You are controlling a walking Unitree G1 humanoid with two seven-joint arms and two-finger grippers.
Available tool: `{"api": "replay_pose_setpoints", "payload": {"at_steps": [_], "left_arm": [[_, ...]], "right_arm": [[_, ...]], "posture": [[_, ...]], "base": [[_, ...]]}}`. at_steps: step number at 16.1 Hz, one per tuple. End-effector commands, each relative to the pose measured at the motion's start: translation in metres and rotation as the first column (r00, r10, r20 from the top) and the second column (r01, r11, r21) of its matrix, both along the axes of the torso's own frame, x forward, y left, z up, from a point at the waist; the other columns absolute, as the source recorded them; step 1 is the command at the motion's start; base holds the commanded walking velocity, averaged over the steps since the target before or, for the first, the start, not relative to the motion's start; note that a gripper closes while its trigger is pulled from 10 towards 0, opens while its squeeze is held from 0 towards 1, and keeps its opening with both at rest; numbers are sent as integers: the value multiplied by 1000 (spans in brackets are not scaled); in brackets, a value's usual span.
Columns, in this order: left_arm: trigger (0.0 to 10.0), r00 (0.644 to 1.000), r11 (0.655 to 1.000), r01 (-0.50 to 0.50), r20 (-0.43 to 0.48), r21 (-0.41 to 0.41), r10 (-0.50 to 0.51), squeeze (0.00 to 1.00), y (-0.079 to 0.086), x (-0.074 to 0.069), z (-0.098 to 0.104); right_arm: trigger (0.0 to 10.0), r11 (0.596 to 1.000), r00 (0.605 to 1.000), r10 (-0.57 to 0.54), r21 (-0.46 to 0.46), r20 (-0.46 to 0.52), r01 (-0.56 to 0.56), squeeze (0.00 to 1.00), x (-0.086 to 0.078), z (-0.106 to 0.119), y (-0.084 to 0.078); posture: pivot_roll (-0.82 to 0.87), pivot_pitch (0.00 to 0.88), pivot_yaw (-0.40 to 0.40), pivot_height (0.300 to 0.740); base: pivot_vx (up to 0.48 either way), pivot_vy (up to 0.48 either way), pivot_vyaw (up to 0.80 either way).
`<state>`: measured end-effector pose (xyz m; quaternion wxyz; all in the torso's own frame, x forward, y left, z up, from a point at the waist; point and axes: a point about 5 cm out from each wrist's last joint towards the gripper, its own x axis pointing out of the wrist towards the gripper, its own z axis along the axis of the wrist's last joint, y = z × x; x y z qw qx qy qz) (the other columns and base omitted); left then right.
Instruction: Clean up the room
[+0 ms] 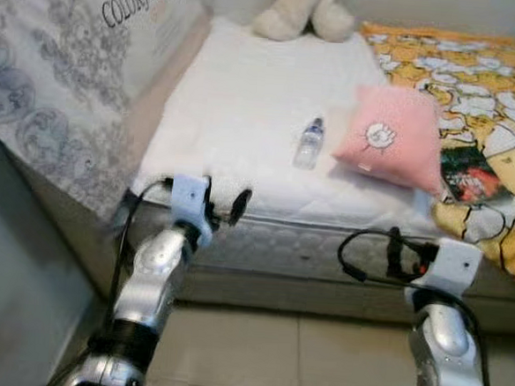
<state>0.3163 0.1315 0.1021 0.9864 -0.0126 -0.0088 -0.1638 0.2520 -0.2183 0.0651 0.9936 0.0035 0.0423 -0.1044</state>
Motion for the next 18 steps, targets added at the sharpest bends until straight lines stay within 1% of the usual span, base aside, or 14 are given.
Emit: {"api": "replay_pose_setpoints", "payload": {"at_steps": [1, 2, 3, 4, 7, 9, 10, 11, 12, 18], "left_arm": [[10000, 995, 994, -94, -12, 51, 95, 1000, 22, -7, -7], [10000, 995, 992, -101, -16, 79, 103, 1000, 28, -13, -11], [10000, 993, 994, -102, -55, 41, 104, 1000, 29, -15, -17], [10000, 992, 994, -111, -60, 16, 112, 1000, 26, -12, -16], [10000, 995, 995, -94, -32, 14, 95, 1000, 18, -9, -10], [10000, 998, 998, -58, -34, 36, 59, 1000, 12, -9, -11], [10000, 998, 997, -59, -29, 52, 60, 1000, 12, -8, -10], [10000, 999, 998, -34, -20, 61, 35, 820, 9, -8, -8], [10000, 1000, 999, -8, -18, 52, 9, 0, 5, -7, -5], [10000, 1000, 1000, 14, 2, 7, -14, 0, -1, -3, 0]], "right_arm": [[10000, 1000, 998, 13, 1, 57, -13, 0, 1, 10, 1], [10000, 1000, 999, 8, 2, 52, -8, 0, -3, 8, -1], [10000, 1000, 999, -4, 20, 45, 3, 0, -4, 6, -3], [10000, 1000, 999, -9, -9, 39, 9, 0, -3, 6, -4], [10000, 1000, 999, -9, -8, 47, 9, 0, 1, 8, -3], [10000, 1000, 998, 11, -24, 57, -10, 0, 4, 11, 1], [10000, 999, 998, 12, -32, 57, -10, 0, 4, 12, 1], [10000, 999, 998, 15, -35, 56, -13, 0, 4, 12, 2], [10000, 999, 998, 24, -38, 56, -21, 0, 5, 12, 3], [10000, 998, 997, 45, -38, 59, -43, 0, 7, 13, 7]], "posture": [[-105, 0, 28, 740], [-102, 0, 27, 740], [-100, 0, 25, 740], [-99, 0, 25, 740], [-98, 0, 24, 740], [-99, 0, 22, 740], [-99, 0, 22, 740], [-102, 0, 22, 740], [-105, 0, 24, 740], [-111, 0, 32, 740]], "base": [[0, 0, 0], [0, 0, 0], [0, 0, 0], [0, 0, 0], [0, 0, 0], [0, 0, 0], [0, 0, 0], [480, 0, 0], [480, 0, 0], [480, 0, 0]]}}
